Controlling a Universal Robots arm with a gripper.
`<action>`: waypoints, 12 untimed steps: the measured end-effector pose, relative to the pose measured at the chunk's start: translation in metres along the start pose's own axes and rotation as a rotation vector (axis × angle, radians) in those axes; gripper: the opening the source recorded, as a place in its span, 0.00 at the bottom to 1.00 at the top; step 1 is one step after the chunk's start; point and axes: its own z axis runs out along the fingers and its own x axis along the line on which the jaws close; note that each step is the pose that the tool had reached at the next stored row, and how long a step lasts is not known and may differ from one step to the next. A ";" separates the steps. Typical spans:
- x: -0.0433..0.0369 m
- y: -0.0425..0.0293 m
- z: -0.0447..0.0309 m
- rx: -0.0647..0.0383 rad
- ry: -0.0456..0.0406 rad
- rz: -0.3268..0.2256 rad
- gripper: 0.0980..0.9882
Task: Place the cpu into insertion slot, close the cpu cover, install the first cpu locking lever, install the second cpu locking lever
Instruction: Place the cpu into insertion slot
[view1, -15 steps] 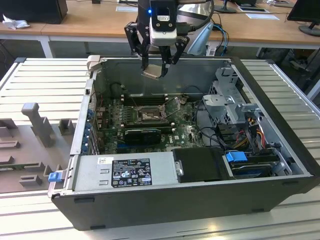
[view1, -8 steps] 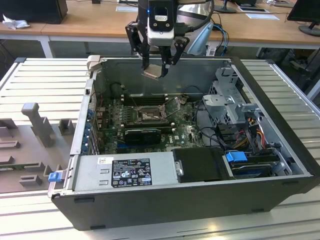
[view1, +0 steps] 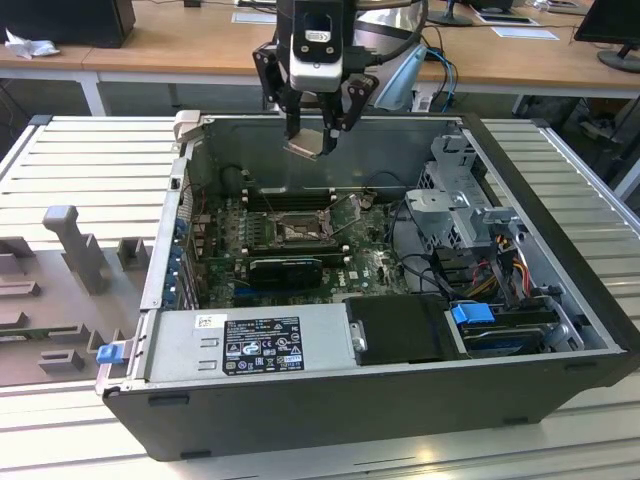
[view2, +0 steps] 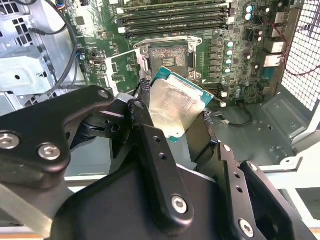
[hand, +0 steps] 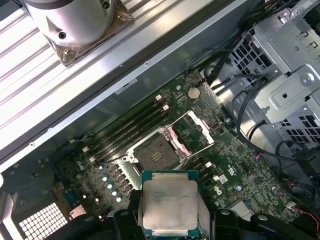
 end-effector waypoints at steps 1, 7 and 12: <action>0.0000 0.0000 0.0000 0.000 -0.0006 0.006 0.48; 0.0000 0.0000 0.0001 -0.002 -0.0053 0.062 0.48; 0.0000 0.0000 0.0002 -0.003 -0.0102 0.119 0.48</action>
